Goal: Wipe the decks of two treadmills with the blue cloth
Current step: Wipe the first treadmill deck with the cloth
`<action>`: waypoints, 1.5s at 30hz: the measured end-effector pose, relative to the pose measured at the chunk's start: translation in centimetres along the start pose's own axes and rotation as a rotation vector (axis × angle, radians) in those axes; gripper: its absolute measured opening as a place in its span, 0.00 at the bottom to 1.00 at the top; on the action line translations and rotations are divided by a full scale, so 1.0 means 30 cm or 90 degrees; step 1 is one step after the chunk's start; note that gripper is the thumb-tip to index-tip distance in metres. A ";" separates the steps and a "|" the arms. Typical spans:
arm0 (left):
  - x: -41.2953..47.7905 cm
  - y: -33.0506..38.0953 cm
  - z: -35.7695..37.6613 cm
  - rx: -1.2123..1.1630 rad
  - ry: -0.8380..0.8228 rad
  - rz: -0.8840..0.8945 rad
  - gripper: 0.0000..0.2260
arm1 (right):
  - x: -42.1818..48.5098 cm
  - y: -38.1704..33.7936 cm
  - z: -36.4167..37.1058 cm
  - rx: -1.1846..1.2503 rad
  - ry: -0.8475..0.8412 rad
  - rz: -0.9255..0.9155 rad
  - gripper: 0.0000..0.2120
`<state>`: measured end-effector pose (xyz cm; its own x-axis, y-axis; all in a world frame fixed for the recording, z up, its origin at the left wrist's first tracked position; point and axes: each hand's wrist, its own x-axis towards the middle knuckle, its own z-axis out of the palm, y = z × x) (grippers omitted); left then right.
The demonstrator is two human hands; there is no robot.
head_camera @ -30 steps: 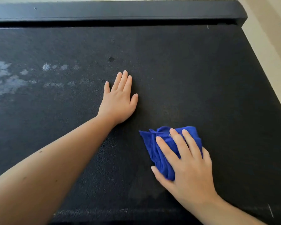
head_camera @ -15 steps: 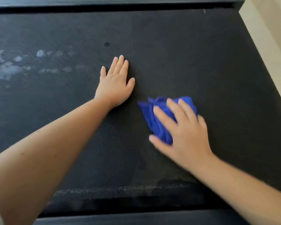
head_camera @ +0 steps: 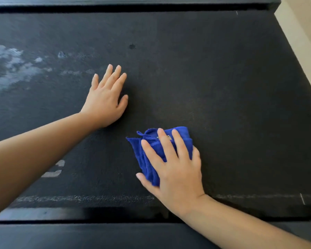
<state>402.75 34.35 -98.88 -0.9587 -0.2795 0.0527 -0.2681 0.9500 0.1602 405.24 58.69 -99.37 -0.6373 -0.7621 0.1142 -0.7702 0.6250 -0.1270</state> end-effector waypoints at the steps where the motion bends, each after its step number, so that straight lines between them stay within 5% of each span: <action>1: -0.029 -0.029 0.002 -0.003 -0.008 -0.017 0.24 | 0.017 -0.011 0.000 0.005 -0.017 -0.012 0.30; 7: -0.062 -0.054 0.023 -0.033 -0.029 -0.075 0.27 | -0.021 0.040 -0.023 0.001 -0.060 -0.076 0.38; 13: -0.066 -0.063 0.033 -0.032 -0.022 -0.062 0.25 | 0.114 0.102 0.009 0.016 0.033 -0.184 0.33; 18: -0.052 -0.070 0.029 -0.030 -0.040 -0.071 0.31 | 0.497 0.206 0.048 0.030 0.069 -0.085 0.32; 22: -0.051 -0.066 0.026 -0.015 -0.062 -0.076 0.32 | 0.654 0.231 0.052 0.026 -0.017 0.039 0.33; 28: -0.051 -0.066 0.024 -0.033 -0.061 -0.074 0.34 | 0.212 0.168 0.016 0.038 0.045 -0.167 0.32; 32: -0.050 -0.062 0.023 -0.035 -0.059 -0.073 0.33 | 0.228 0.183 0.021 0.031 0.048 -0.233 0.31; 40: -0.046 -0.072 0.013 -0.044 -0.084 -0.082 0.32 | 0.864 0.178 0.091 0.035 -0.008 -0.002 0.33; 45: -0.051 -0.071 0.017 -0.055 -0.081 -0.083 0.30 | 0.834 0.149 0.102 0.038 0.030 -0.001 0.32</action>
<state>404.76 32.84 -99.80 -0.9223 -0.3739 -0.0975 -0.3864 0.8899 0.2423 385.92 41.90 -100.09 -0.6374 -0.7536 0.1610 -0.7694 0.6111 -0.1857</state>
